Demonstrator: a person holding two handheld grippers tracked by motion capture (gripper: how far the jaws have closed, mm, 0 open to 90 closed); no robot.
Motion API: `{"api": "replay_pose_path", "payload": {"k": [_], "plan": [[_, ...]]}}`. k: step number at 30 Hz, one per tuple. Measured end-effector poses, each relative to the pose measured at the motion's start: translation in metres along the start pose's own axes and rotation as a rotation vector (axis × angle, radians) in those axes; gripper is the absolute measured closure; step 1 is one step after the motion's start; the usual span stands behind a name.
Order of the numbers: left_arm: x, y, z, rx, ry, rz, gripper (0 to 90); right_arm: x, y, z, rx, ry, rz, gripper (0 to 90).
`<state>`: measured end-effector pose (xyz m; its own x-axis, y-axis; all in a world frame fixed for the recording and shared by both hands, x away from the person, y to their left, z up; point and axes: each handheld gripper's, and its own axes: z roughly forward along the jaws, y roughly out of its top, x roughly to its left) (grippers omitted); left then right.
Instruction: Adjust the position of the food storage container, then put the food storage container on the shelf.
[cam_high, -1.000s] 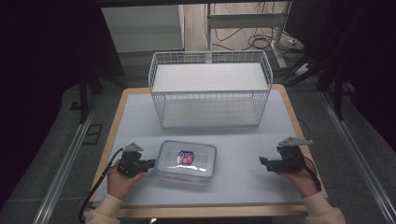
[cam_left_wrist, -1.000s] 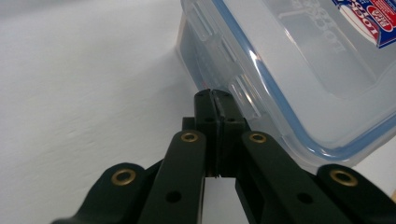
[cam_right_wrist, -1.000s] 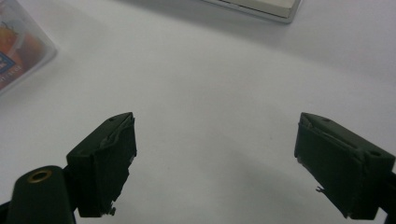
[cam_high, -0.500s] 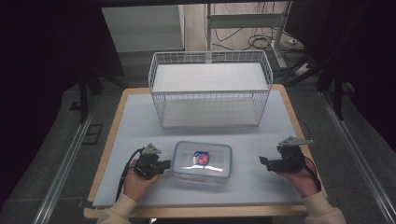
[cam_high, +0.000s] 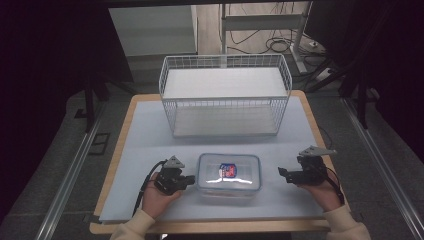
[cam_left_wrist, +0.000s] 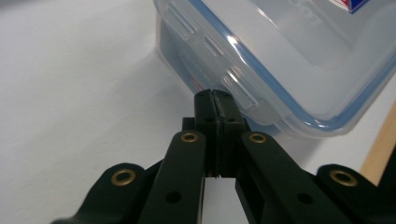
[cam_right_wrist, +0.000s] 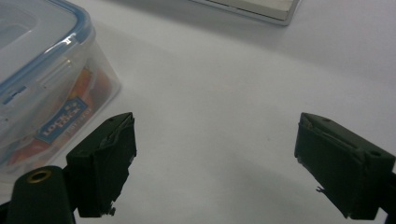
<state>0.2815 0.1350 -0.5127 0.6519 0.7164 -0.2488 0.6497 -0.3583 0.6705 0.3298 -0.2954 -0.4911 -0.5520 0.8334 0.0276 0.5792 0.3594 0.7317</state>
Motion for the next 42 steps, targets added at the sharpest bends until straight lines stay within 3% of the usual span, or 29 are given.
{"api": "replay_pose_path", "payload": {"k": [10,21,24,27,31,39,42], "plan": [[0.002,0.001,-0.001,-0.004,-0.017,0.016,90.0,0.0,0.0,-0.002,-0.003,0.001,0.0,12.8],[0.03,-0.008,-0.032,-0.109,0.012,-0.093,85.5,0.003,0.002,-0.001,-0.012,0.005,-0.012,12.8],[0.035,-0.013,-0.039,-0.115,0.014,-0.115,77.6,0.005,0.004,0.001,-0.007,0.008,-0.02,12.8],[0.035,-0.014,-0.04,-0.126,0.052,-0.149,51.6,0.007,0.006,0.003,-0.007,0.013,-0.028,12.8],[0.037,-0.012,-0.04,-0.138,0.072,-0.186,32.9,0.008,0.005,0.001,-0.01,0.02,-0.028,12.8],[0.042,-0.01,-0.036,-0.142,0.02,-0.248,21.5,0.007,0.003,-0.001,-0.014,0.036,-0.005,13.0],[0.043,-0.004,-0.032,-0.141,-0.026,-0.266,18.5,0.009,-0.001,-0.004,-0.014,0.046,-0.004,13.1]]}}
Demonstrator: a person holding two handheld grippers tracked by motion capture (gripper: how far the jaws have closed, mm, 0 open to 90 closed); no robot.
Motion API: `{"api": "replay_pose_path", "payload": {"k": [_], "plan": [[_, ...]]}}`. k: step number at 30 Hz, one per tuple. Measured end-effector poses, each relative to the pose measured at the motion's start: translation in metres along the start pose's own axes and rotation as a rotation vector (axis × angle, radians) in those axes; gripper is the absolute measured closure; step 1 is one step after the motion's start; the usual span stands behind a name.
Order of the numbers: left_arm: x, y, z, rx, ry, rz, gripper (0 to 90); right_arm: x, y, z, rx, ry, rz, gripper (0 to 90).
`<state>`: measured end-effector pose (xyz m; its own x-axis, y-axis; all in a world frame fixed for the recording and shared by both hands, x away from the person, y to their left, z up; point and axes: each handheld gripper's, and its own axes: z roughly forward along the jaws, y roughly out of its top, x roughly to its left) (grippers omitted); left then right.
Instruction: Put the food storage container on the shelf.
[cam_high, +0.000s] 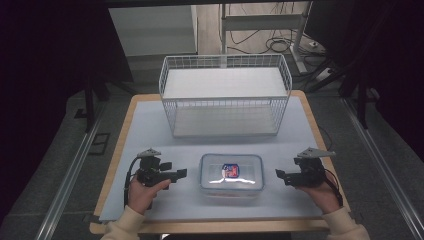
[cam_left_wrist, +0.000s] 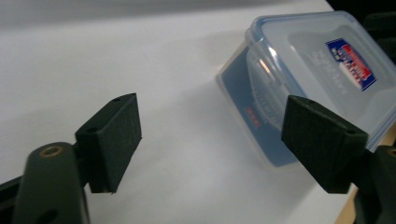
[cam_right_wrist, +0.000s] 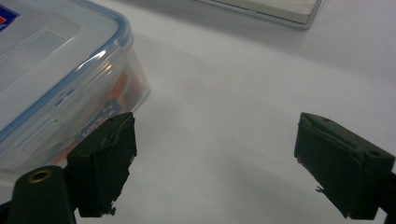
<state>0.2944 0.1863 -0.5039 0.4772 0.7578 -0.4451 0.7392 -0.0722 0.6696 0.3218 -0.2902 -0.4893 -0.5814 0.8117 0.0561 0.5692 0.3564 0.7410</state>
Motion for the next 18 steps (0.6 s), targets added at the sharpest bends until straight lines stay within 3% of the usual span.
{"api": "replay_pose_path", "payload": {"k": [5,6,7,8,13,18], "plan": [[-0.005,0.004,0.009,0.015,-0.033,-0.006,16.9,0.001,-0.001,-0.005,-0.01,0.008,0.006,13.1],[-0.006,0.006,0.015,0.023,-0.067,-0.025,16.8,0.002,0.001,-0.007,-0.017,0.017,0.008,13.1],[-0.006,0.006,0.015,0.023,-0.067,-0.025,16.7,0.003,0.001,-0.008,-0.018,0.018,0.009,13.1],[-0.006,0.009,0.022,0.032,-0.096,-0.049,16.6,0.003,0.001,-0.008,-0.018,0.022,0.006,13.0],[-0.012,0.009,0.033,0.064,-0.116,-0.04,14.9,0.004,-0.002,-0.007,-0.004,0.021,0.004,13.1],[-0.02,0.008,0.043,0.097,-0.176,-0.065,14.0,0.006,0.003,-0.008,-0.015,0.023,-0.001,13.1]]}}
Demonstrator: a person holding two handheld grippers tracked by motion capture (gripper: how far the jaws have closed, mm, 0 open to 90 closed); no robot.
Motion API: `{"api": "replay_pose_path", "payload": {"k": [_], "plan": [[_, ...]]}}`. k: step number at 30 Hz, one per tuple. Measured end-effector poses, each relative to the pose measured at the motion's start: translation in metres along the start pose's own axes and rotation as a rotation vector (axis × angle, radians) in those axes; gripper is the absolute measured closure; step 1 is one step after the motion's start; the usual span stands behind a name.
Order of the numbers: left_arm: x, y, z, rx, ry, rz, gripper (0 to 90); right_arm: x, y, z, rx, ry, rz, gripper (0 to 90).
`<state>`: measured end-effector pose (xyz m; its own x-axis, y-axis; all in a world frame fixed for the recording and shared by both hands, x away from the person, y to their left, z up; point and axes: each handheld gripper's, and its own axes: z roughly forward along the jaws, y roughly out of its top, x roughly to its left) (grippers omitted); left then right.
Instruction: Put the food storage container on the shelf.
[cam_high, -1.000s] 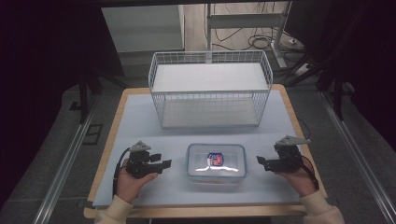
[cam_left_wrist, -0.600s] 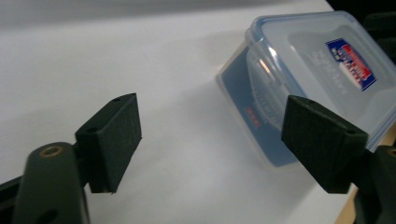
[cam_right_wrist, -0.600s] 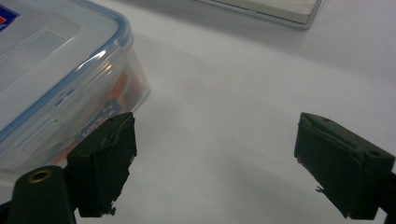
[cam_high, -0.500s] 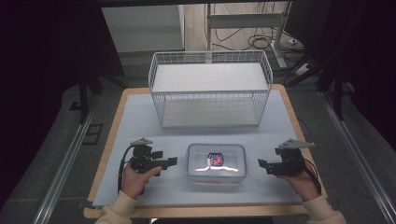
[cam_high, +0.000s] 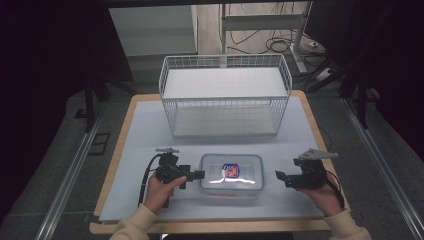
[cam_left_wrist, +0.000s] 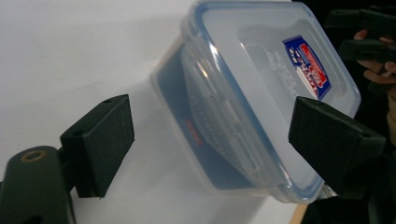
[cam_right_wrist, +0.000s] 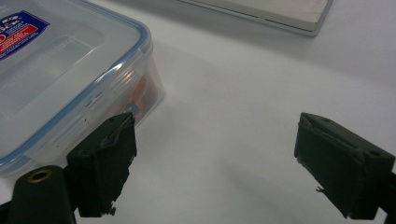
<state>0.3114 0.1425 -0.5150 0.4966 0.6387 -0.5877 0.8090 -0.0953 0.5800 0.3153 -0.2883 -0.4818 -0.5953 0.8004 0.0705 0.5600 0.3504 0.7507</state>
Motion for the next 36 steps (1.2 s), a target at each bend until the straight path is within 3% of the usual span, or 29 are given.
{"api": "replay_pose_path", "payload": {"k": [3,4,9,19,31,34,36], "plan": [[-0.001,-0.001,0.006,0.02,-0.032,-0.018,13.8,0.0,0.0,0.001,0.0,0.001,-0.002,13.1],[-0.002,-0.001,0.011,0.03,-0.065,-0.041,13.8,0.001,0.001,0.003,0.005,0.005,-0.007,13.0],[-0.006,0.0,0.018,0.024,-0.097,-0.042,16.7,0.002,0.001,0.003,0.005,0.007,-0.01,13.0],[-0.005,-0.001,0.018,0.045,-0.114,-0.072,21.9,0.002,0.001,0.001,-0.001,0.004,-0.011,13.1],[-0.002,-0.002,0.014,0.023,-0.128,-0.086,28.2,0.004,0.003,0.003,0.003,0.018,-0.017,13.3],[-0.002,-0.003,0.014,0.021,-0.129,-0.084,28.2,0.006,0.005,0.003,0.003,0.043,-0.01,13.4],[-0.002,-0.003,0.014,0.017,-0.129,-0.083,28.2,0.009,0.009,0.001,0.007,0.087,0.025,13.4]]}}
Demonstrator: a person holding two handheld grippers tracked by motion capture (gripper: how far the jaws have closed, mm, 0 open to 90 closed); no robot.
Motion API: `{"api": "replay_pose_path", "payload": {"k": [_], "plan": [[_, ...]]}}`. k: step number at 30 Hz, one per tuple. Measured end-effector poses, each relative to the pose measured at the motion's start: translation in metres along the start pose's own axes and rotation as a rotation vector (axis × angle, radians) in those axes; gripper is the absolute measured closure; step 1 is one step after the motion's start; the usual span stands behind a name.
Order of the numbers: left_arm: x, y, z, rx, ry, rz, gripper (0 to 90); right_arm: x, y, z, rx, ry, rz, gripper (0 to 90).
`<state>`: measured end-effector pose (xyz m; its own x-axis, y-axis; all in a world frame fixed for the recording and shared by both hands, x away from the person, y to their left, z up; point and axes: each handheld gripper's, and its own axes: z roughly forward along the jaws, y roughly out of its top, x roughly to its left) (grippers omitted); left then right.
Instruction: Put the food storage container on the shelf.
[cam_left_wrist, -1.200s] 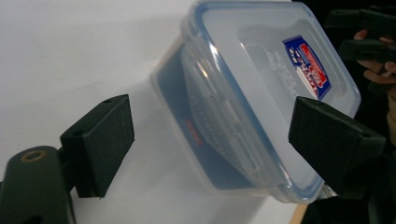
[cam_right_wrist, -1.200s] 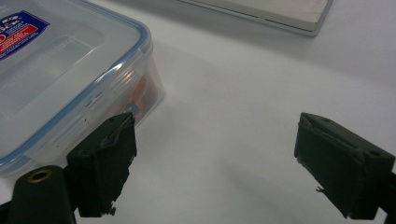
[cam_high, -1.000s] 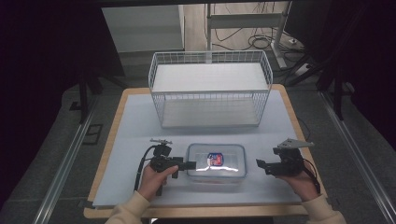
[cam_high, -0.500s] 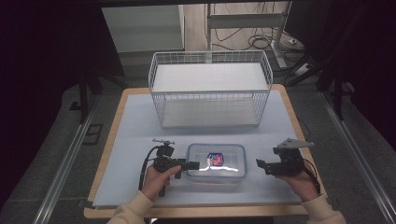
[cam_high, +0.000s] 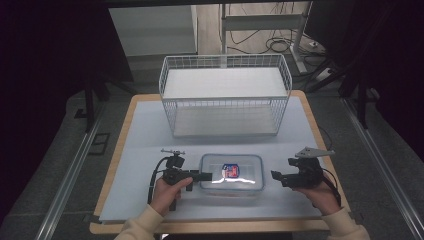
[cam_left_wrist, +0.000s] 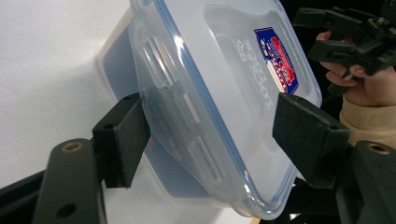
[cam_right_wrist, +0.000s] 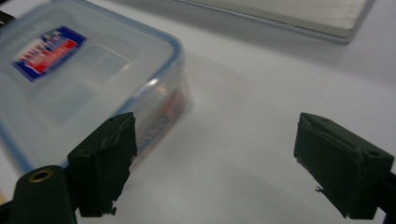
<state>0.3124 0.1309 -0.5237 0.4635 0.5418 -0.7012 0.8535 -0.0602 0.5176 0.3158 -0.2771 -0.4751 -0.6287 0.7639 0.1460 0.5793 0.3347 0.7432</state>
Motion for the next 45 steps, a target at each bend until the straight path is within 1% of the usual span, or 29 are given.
{"api": "replay_pose_path", "payload": {"k": [2,3,5,6,7,8,9,10,11,12,13,14,16,19,20,21,22,23,24,26,28,29,30,35,38,39,40,43,45], "plan": [[0.0,0.0,0.0,-0.001,0.0,0.001,28.2,0.002,0.003,-0.001,0.006,0.037,0.014,13.3],[0.0,0.0,0.0,-0.001,0.0,0.001,28.2,0.002,0.003,-0.001,0.006,0.037,0.014,13.3],[0.0,0.0,0.0,-0.002,0.0,0.002,28.2,0.006,0.006,0.001,0.023,0.072,0.029,13.2],[0.0,0.0,0.0,-0.002,0.0,0.003,28.1,0.011,0.008,0.004,0.043,0.111,0.04,13.0],[0.0,0.0,0.0,-0.002,0.0,0.003,28.1,0.012,0.009,0.006,0.049,0.124,0.044,12.8],[0.0,0.0,0.0,-0.003,0.0,0.003,28.1,0.012,0.009,0.006,0.049,0.124,0.044,12.8],[0.0,0.0,0.0,-0.003,0.0,0.004,28.1,0.015,0.01,0.011,0.075,0.154,0.065,12.0],[0.0,0.0,0.0,-0.003,0.0,0.004,28.1,0.015,0.01,0.011,0.075,0.154,0.065,12.0],[0.0,0.0,0.0,-0.003,0.0,0.004,28.1,0.016,0.011,0.017,0.087,0.182,0.091,11.4],[0.0,0.0,0.0,-0.002,0.0,0.004,28.1,0.016,0.011,0.017,0.087,0.182,0.091,11.4],[0.0,0.0,0.0,-0.003,0.0,0.005,28.1,0.016,0.012,0.019,0.092,0.196,0.104,11.3],[0.0,0.0,0.0,-0.003,0.0,0.005,28.1,0.017,0.013,0.025,0.107,0.224,0.126,11.0],[0.0,0.0,0.0,-0.004,0.0,0.005,28.1,0.019,0.013,0.03,0.122,0.229,0.127,11.0],[0.0,0.0,0.0,-0.004,0.001,0.005,28.1,0.02,0.014,0.037,0.142,0.246,0.148,11.0],[0.0,0.0,0.0,-0.004,0.001,0.005,28.1,0.02,0.014,0.037,0.142,0.246,0.148,11.0],[0.0,-0.001,0.0,-0.005,0.002,0.006,28.0,0.019,0.013,0.043,0.156,0.27,0.169,10.5],[0.0,-0.001,0.0,-0.005,0.002,0.006,28.1,0.019,0.013,0.043,0.156,0.27,0.169,10.5],[0.0,-0.001,0.0,-0.005,0.001,0.006,28.1,0.018,0.013,0.044,0.161,0.281,0.18,10.5],[0.0,-0.001,0.0,-0.007,0.0,0.007,28.1,0.017,0.012,0.048,0.169,0.31,0.207,10.6],[0.0,-0.001,0.0,-0.008,-0.001,0.006,28.1,0.017,0.012,0.049,0.168,0.318,0.216,10.9],[0.0,-0.001,0.0,-0.008,0.0,0.006,28.1,0.015,0.011,0.051,0.173,0.345,0.236,12.8],[0.0,-0.001,0.0,-0.008,0.0,0.006,28.0,0.014,0.011,0.053,0.178,0.368,0.25,15.2],[0.0,-0.001,0.0,-0.008,0.0,0.007,28.0,0.015,0.011,0.053,0.183,0.383,0.256,14.9],[-0.001,-0.002,0.0,-0.016,0.003,0.015,28.0,0.013,0.011,0.049,0.174,0.383,0.266,22.4],[-0.003,-0.004,-0.001,-0.027,0.006,0.022,28.7,0.013,0.01,0.044,0.167,0.379,0.239,27.5],[-0.004,-0.004,-0.002,-0.026,0.01,0.022,29.3,0.012,0.01,0.043,0.169,0.385,0.237,28.6],[-0.005,-0.005,-0.002,-0.031,0.011,0.032,29.6,0.012,0.009,0.042,0.162,0.388,0.234,29.5],[-0.006,-0.007,-0.003,-0.041,0.016,0.039,30.5,0.012,0.008,0.04,0.156,0.393,0.236,31.6],[-0.009,-0.009,-0.004,-0.052,0.023,0.05,31.5,0.011,0.006,0.037,0.139,0.397,0.244,35.5]]}}
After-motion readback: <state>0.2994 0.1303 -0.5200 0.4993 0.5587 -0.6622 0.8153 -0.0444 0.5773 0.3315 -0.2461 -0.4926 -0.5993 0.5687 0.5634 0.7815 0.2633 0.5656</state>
